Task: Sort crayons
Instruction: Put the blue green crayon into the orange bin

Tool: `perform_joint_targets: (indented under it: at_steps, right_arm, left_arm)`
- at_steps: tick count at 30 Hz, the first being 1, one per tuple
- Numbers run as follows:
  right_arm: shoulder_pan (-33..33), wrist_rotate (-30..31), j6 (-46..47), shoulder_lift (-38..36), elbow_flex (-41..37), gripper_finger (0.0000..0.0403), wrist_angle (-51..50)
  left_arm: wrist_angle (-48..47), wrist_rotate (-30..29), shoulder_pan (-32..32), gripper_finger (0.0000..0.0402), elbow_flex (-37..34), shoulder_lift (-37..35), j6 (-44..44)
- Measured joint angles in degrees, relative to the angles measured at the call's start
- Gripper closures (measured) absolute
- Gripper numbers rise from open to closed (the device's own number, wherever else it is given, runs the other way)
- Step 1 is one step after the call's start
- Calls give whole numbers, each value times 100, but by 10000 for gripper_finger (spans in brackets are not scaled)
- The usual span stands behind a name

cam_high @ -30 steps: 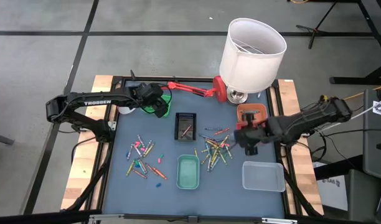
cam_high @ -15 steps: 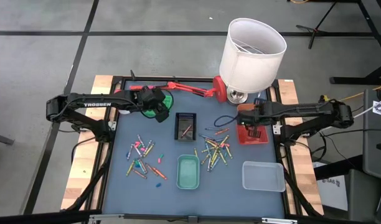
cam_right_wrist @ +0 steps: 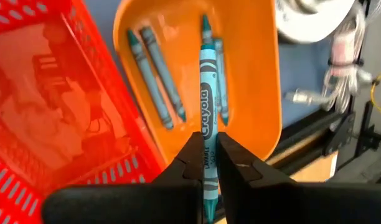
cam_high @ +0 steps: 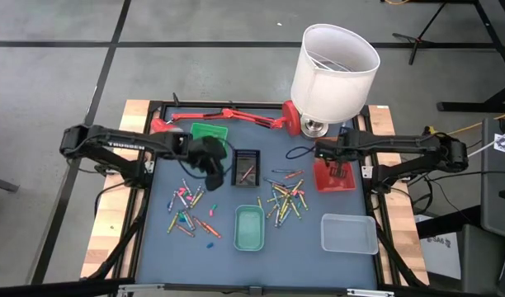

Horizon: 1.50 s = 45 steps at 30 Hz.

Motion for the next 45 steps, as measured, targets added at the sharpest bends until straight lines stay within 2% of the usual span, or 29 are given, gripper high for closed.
perform_joint_targets:
  at_steps: [3, 10, 19, 23, 37, 40, 45]
  right_arm:
    - [-16, 10, -157, 0, 0, 384, 301]
    - [-8, 2, -300, 0, 0, 384, 573]
    - [-5, -2, -299, 0, 0, 384, 561]
    - [-5, -6, -299, 0, 0, 384, 560]
    - [-5, -7, -298, 0, 0, 381, 551]
    - [-5, 0, -298, 0, 0, 358, 551]
    - [-5, 0, -295, 0, 0, 297, 551]
  left_arm:
    - [-47, 229, -465, 280, 0, 0, -34]
    - [-53, 183, -1588, 280, 0, 0, -34]
    - [-44, -420, -2822, 280, -20, 190, -305]
    - [-27, -440, -3192, 280, -85, 366, -316]
    - [-33, -432, -3702, 280, -136, 1411, -336]
    - [-33, -432, -3729, 280, -136, 1628, -336]
    - [-41, -434, -3729, 280, -136, 1894, -336]
